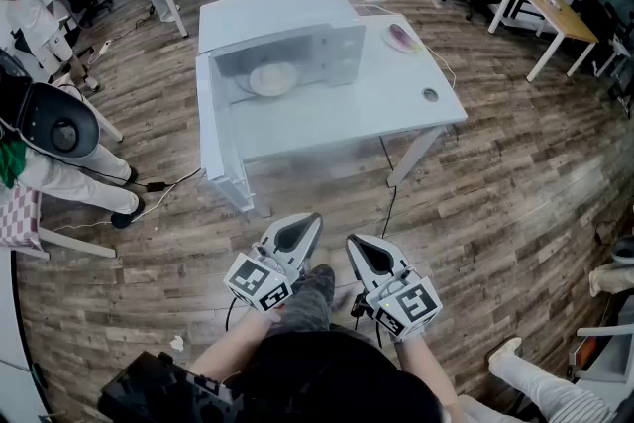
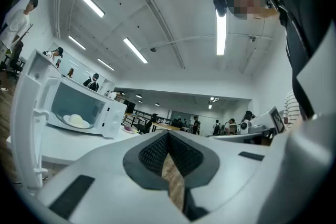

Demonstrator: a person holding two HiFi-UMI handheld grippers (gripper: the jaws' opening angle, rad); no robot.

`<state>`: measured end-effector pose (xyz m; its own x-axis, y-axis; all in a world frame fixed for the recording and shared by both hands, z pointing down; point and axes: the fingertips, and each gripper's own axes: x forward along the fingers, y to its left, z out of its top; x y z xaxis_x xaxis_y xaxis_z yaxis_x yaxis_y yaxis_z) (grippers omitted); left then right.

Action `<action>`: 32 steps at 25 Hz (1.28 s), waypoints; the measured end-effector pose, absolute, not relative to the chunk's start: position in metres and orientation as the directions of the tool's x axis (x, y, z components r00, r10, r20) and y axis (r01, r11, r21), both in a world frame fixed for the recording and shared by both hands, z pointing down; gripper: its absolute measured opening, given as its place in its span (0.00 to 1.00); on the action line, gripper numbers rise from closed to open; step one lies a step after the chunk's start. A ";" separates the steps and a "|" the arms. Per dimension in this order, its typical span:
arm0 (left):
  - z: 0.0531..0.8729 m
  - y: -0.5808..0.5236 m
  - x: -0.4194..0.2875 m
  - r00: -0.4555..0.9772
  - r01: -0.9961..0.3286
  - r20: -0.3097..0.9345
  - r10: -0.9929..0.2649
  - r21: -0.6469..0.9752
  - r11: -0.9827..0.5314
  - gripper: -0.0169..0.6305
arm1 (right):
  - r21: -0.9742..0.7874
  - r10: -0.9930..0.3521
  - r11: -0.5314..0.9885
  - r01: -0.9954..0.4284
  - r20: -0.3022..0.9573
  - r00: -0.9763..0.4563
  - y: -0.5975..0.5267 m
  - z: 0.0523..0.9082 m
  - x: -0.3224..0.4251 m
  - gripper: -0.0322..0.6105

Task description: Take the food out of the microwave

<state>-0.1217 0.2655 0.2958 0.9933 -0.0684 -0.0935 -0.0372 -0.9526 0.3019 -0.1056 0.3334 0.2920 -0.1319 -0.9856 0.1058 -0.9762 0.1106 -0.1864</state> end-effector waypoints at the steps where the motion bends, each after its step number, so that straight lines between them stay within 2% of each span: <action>1: 0.297 0.258 -0.113 0.993 -0.038 -0.098 -0.070 0.299 -0.953 0.04 | -0.185 -0.985 0.115 -0.976 0.107 -0.136 0.326 0.295 -0.099 0.08; 15: 0.314 0.157 -0.030 0.986 -0.122 -0.067 -0.153 0.335 -0.934 0.04 | -0.195 -0.963 0.193 -0.962 0.151 -0.224 0.203 0.312 -0.021 0.08; 25: 0.321 0.103 -0.012 0.962 -0.226 -0.070 -0.262 0.332 -0.916 0.04 | -0.181 -0.956 0.248 -0.952 0.111 -0.270 0.134 0.312 0.005 0.08; 32: 0.331 0.082 0.009 0.951 -0.266 -0.052 -0.304 0.363 -0.893 0.04 | -0.202 -0.941 0.280 -0.939 0.135 -0.310 0.111 0.326 0.022 0.08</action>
